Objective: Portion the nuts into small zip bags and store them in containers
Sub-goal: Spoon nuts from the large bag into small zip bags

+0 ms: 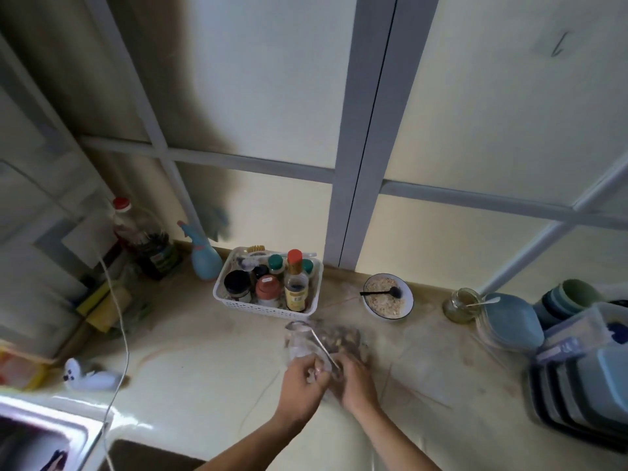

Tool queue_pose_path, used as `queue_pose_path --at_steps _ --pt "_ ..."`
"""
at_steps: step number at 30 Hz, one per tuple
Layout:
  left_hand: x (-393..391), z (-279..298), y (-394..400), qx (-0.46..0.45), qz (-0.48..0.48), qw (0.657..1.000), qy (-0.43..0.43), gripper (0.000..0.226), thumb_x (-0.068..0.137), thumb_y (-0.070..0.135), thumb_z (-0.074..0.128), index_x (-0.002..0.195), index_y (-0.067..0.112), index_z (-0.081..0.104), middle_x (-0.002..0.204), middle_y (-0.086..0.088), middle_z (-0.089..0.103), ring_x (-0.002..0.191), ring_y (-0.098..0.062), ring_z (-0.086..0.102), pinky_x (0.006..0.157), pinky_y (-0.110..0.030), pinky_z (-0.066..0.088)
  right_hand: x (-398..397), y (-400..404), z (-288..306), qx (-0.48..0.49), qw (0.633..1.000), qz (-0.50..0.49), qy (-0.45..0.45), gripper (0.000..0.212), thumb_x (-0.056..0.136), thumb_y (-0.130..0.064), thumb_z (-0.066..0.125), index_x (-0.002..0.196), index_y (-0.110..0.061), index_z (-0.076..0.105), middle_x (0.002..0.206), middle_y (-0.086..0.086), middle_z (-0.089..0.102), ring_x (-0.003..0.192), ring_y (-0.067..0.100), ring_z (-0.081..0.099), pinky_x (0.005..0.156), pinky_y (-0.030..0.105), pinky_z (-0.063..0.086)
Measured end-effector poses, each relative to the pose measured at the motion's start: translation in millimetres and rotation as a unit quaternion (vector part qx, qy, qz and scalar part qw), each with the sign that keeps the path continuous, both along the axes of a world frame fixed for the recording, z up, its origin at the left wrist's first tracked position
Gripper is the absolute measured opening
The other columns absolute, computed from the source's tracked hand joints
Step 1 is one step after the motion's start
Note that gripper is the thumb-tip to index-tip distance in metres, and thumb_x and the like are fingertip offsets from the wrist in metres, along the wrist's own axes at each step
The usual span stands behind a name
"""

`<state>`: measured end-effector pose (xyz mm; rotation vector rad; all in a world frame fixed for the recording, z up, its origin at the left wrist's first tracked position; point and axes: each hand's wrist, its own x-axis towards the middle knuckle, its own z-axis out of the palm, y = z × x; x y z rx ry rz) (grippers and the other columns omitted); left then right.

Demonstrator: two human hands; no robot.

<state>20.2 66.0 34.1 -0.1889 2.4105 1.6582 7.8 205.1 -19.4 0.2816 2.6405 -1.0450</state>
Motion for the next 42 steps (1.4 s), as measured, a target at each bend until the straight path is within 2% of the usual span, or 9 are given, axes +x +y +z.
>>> queue_pose_path --at_steps 5,11,16,20,24,28,32,35,42 --pt "3 0 2 0.11 0.135 0.985 0.008 0.033 0.08 0.028 0.058 0.076 -0.003 0.047 0.069 -0.025 0.058 0.066 -0.022 0.055 0.062 -0.035 0.046 22 10 -34 0.062 0.996 0.036 -0.05 0.041 0.089 -0.032 0.063 0.129 -0.032 0.06 0.131 -0.005 0.062 0.123 0.017 0.058 0.092 0.027 0.045" --pt "7 6 -33 0.061 0.254 0.965 0.001 0.019 0.085 0.002 0.053 0.079 0.008 0.036 0.063 -0.014 0.048 0.052 -0.022 0.046 0.057 -0.041 0.041 10 64 -12 0.002 0.999 -0.036 0.013 0.015 0.092 -0.035 0.067 0.085 -0.022 0.065 0.076 -0.01 0.068 0.074 0.014 0.065 0.063 0.033 0.049" --pt "10 9 -41 -0.012 0.362 0.931 -0.041 0.01 0.093 0.007 0.051 0.092 0.01 0.041 0.079 -0.016 0.061 0.068 -0.027 0.07 0.067 -0.042 0.046 -4 109 12 0.026 0.993 -0.087 0.076 0.008 0.09 -0.024 0.065 0.084 -0.026 0.061 0.087 -0.005 0.066 0.08 0.023 0.064 0.062 0.033 0.046" --pt "17 3 -18 -0.224 0.283 0.93 0.071 0.039 0.078 -0.001 0.06 0.113 0.007 0.045 0.112 -0.011 0.045 0.105 -0.028 0.047 0.094 -0.044 0.041 -4 94 39 0.05 0.979 -0.101 0.168 0.029 0.091 -0.024 0.068 0.118 -0.019 0.059 0.117 0.0 0.053 0.08 0.02 0.061 0.055 0.026 0.043" --pt "12 14 8 -0.366 -0.033 0.875 0.315 0.042 0.067 0.006 0.055 0.108 0.013 0.055 0.114 -0.009 0.056 0.108 -0.028 0.05 0.09 -0.038 0.041 0 58 64 -0.007 0.962 -0.01 0.274 0.012 0.099 -0.02 0.058 0.109 -0.021 0.063 0.104 -0.005 0.055 0.075 0.008 0.056 0.054 0.012 0.038" --pt "-9 0 5 -0.439 -0.24 0.852 0.156 0.032 0.082 0.013 0.048 0.109 0.019 0.063 0.112 -0.003 0.068 0.095 -0.026 0.066 0.075 -0.036 0.053 3 46 50 0.025 0.965 0.082 0.249 0.015 0.096 -0.024 0.049 0.092 -0.023 0.063 0.094 -0.005 0.057 0.074 0.014 0.057 0.059 0.033 0.048" --pt "-16 -20 -12 -0.573 -0.212 0.791 0.037 0.053 0.09 0.002 0.043 0.142 0.012 0.05 0.14 -0.014 0.054 0.114 -0.029 0.06 0.095 -0.036 0.049 6 61 21 0.09 0.977 0.046 0.186 0.012 0.095 -0.017 0.053 0.084 -0.019 0.058 0.085 -0.005 0.056 0.07 0.017 0.056 0.058 0.035 0.046" --pt "-18 -30 -15 -0.603 -0.259 0.755 0.008 0.046 0.095 0.012 0.044 0.14 0.012 0.05 0.143 -0.013 0.048 0.136 -0.031 0.041 0.116 -0.04 0.03 5 81 1 0.15 0.972 -0.02 0.181 0.014 0.091 -0.013 0.058 0.077 -0.018 0.055 0.079 -0.001 0.055 0.062 0.025 0.058 0.051 0.032 0.038" --pt "-35 -34 -22 -0.457 -0.214 0.863 0.021 0.069 0.085 0.013 0.05 0.151 0.012 0.027 0.134 -0.007 0.054 0.128 -0.025 0.049 0.102 -0.035 0.043 11 110 -33 0.171 0.982 0.007 0.08 0.011 0.09 -0.021 0.058 0.08 -0.024 0.053 0.086 -0.003 0.049 0.069 0.027 0.061 0.056 0.039 0.05"
